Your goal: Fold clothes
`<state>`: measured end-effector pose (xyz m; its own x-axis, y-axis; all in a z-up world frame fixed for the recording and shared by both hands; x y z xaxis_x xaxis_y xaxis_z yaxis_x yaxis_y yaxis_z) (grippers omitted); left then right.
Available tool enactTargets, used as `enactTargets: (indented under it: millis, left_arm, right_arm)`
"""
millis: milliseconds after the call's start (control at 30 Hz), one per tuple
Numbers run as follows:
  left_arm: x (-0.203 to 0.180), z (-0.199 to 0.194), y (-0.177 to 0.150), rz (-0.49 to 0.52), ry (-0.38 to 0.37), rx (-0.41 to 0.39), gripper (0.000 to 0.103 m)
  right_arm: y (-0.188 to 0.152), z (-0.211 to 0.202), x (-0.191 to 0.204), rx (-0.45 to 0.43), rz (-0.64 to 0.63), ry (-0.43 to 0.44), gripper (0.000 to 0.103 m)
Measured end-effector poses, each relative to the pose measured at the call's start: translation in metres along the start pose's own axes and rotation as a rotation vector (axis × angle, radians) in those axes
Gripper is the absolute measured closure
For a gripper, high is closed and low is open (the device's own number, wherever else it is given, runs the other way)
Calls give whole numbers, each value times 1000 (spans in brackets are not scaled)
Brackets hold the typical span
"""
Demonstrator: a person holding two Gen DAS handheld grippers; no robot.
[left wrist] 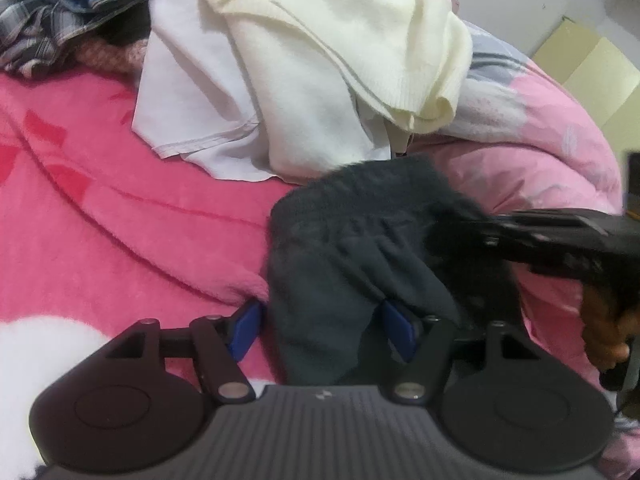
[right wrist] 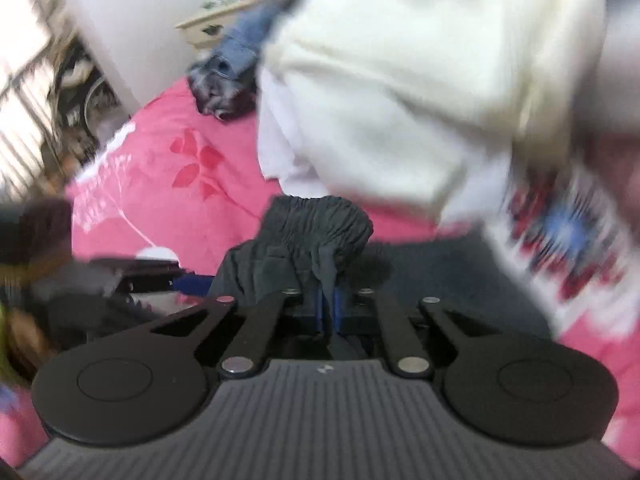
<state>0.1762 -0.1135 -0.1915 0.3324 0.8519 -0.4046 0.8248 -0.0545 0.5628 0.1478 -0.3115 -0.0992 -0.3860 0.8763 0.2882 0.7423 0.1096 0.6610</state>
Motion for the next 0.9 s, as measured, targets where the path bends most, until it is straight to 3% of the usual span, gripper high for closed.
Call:
enactTargets:
  millis: [100,233,433,600,633,700,800,900]
  left_arm:
    - [3,1,4,-38,-15,16,36]
    - [3,4,7,-73,-13,23,36]
    - [0,4,11,-129,-9,30,35]
    - [-1,2,19,-178,-8,5,36]
    - [-3,3,20,-172,-4,1,36]
    - [-9,5,22,-143,27,-8,38]
    - [-19,9,21,-83,66,-11,38]
    - [-22,19,20,-65,95,10,39]
  right_arm:
    - [1,-17,4,-34,-116,-113,101]
    - [1,-17,-29,-3,-172,-230,101]
    - [-14,8,-65,87,-161,-299,100]
    - [-15,7,-76,120,-120,-274,93]
    - [-15,6,-78,124,-108,-269,90]
    - [-14,2,-85,115,-79,-261,74]
    - [-11,-5,-97,92,-7,-214,64]
    - [-14,0,-113,90,96,-130,62]
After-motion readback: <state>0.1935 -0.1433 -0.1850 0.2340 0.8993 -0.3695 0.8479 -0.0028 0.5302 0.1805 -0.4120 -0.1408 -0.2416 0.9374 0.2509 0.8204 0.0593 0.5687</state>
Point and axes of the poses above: each gripper's, at about its wrist camera, not at the fingertips, and z roughly the way its jaws point, x to its left, y to its top, the point moved 5 cm from there along z, roughly the way its jaws point, and after that the axes turned 10 degrees about y, right-handed, at the moved point
